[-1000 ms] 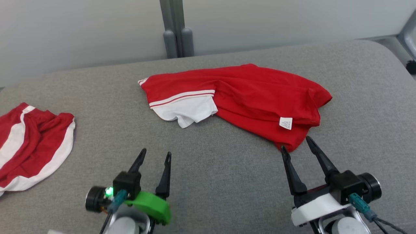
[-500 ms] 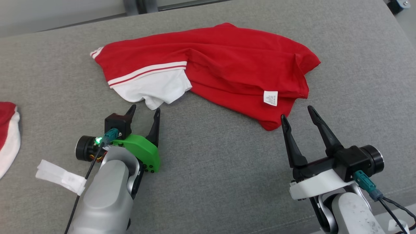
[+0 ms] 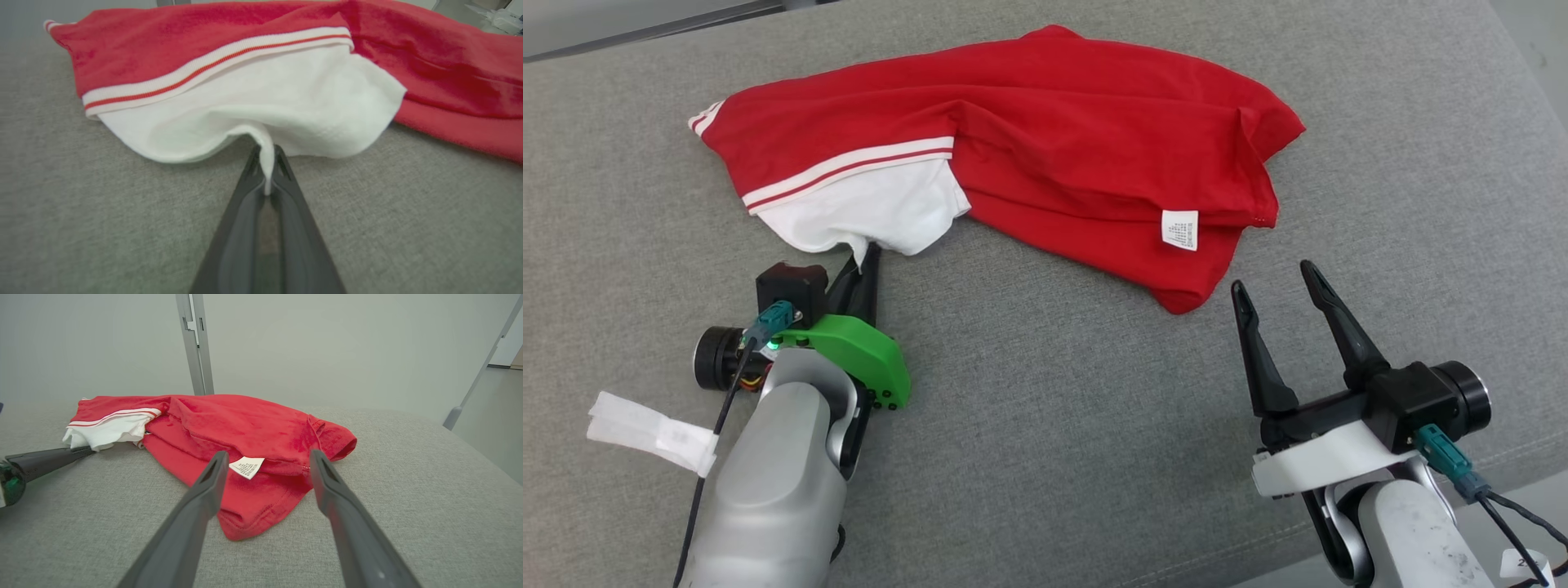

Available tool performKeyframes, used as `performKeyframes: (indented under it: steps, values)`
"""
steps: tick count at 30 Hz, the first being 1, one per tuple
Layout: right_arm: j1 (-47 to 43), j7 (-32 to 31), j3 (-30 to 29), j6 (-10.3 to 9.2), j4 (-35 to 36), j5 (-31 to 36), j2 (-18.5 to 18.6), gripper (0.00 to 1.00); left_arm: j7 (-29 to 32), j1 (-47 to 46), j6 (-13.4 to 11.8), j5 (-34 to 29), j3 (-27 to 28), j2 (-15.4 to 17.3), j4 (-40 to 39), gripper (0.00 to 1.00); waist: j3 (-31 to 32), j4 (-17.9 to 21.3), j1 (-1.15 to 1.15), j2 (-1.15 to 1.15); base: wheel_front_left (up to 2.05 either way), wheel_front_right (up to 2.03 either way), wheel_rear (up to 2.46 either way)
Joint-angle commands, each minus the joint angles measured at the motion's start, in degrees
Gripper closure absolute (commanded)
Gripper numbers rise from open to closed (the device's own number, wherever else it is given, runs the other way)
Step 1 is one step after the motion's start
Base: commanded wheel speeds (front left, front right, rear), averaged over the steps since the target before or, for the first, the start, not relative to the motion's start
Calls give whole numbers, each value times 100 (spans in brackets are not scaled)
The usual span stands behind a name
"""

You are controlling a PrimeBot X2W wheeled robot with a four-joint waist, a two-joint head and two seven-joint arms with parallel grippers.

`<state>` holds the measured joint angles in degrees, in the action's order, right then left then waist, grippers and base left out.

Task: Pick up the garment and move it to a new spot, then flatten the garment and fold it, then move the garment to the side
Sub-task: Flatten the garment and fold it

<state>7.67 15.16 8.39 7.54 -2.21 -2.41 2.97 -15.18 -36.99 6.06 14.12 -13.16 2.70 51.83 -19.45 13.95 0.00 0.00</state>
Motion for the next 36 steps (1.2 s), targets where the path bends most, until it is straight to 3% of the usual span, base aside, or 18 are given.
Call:
performKeyframes:
  steps: [1, 14, 20, 26, 36]
  values:
    - [36, -2, -24, -10, 21, 22, -4, 0, 6, 115, 31, 36, 32, 37, -22, 100, 15, -49, 0, 0, 0, 0, 0]
    - [105, -2, -478, -10, -277, -193, -2, 0, 3, 1160, 138, 907, 354, 32, -1579, 100, 170, -547, 0, 0, 0, 0, 0]
    - [354, -2, -773, -10, -830, -90, 286, 0, 3, 1479, 147, 990, 290, 31, -2194, 100, 140, -792, 0, 0, 0, 0, 0]
    - [736, -1, -883, -10, -1635, -13, 645, 0, 3, 1494, 148, 1033, 183, 33, -2426, 100, 103, -950, 0, 0, 0, 0, 0]
    - [1294, -1, -547, -10, -2552, -306, 897, 0, 3, 1381, 149, 1051, 59, 82, -2532, 100, 40, -1055, 0, 0, 0, 0, 0]
